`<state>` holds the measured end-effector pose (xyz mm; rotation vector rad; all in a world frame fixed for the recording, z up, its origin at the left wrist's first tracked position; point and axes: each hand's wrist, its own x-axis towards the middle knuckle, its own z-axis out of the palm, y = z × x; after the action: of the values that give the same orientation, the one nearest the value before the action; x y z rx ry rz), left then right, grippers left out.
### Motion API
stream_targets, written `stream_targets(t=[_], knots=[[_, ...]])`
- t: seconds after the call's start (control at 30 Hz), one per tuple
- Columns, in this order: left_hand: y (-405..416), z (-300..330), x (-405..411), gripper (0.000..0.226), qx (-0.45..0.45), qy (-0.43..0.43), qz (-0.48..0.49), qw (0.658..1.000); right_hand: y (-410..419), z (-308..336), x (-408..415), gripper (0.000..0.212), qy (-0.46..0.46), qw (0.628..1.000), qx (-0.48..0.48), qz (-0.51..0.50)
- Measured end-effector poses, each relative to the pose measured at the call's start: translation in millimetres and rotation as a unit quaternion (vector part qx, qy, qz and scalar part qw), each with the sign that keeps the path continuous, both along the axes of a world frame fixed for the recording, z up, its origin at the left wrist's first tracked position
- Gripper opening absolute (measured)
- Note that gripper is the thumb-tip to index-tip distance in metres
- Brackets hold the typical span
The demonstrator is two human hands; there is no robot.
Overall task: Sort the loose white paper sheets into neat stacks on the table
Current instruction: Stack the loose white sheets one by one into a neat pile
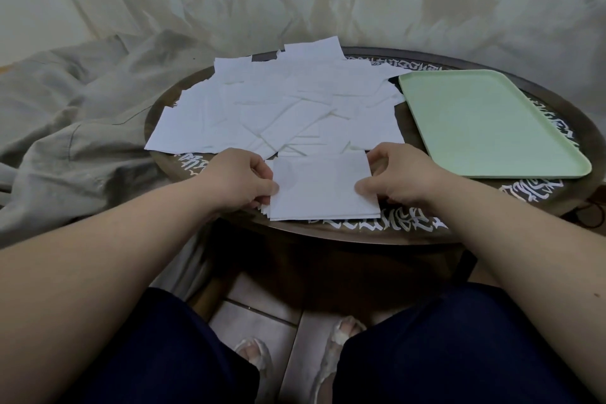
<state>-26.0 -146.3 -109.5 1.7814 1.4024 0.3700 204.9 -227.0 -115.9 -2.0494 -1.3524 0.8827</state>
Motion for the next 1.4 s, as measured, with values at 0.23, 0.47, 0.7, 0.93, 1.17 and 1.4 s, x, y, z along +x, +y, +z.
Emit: stream_targets(t=[0.23,0.47,0.7,0.93,1.17,1.4], knots=[[4.4,-2.9,-2.8,0.012,0.118,0.125,-0.03,0.985,-6.5,13.6,-14.5,0.08,-0.246,0.948,-0.028,0.2],[13.6,-6.6,-6.3,0.012,0.145,0.122,-0.017,0.982,3.1,5.6,-25.6,0.075,-0.271,0.944,0.06,0.18],[-3.8,8.6,-8.2,0.026,0.248,0.093,-0.178,0.948,-1.6,6.6,-11.0,0.102,-0.258,0.95,0.099,0.144],[-5.2,3.5,-3.1,0.022,0.264,0.195,-0.274,0.904,-0.3,8.3,-18.8,0.052,-0.326,0.907,0.099,0.247],[-1.3,1.4,-8.7,0.021,0.268,0.216,-0.286,0.894,-1.7,4.3,-10.5,0.008,-0.289,0.92,0.075,0.254],[-4.9,2.4,-7.1,0.011,0.275,0.212,-0.293,0.891,-6.3,8.0,-8.3,0.009,-0.211,0.95,0.088,0.213]])
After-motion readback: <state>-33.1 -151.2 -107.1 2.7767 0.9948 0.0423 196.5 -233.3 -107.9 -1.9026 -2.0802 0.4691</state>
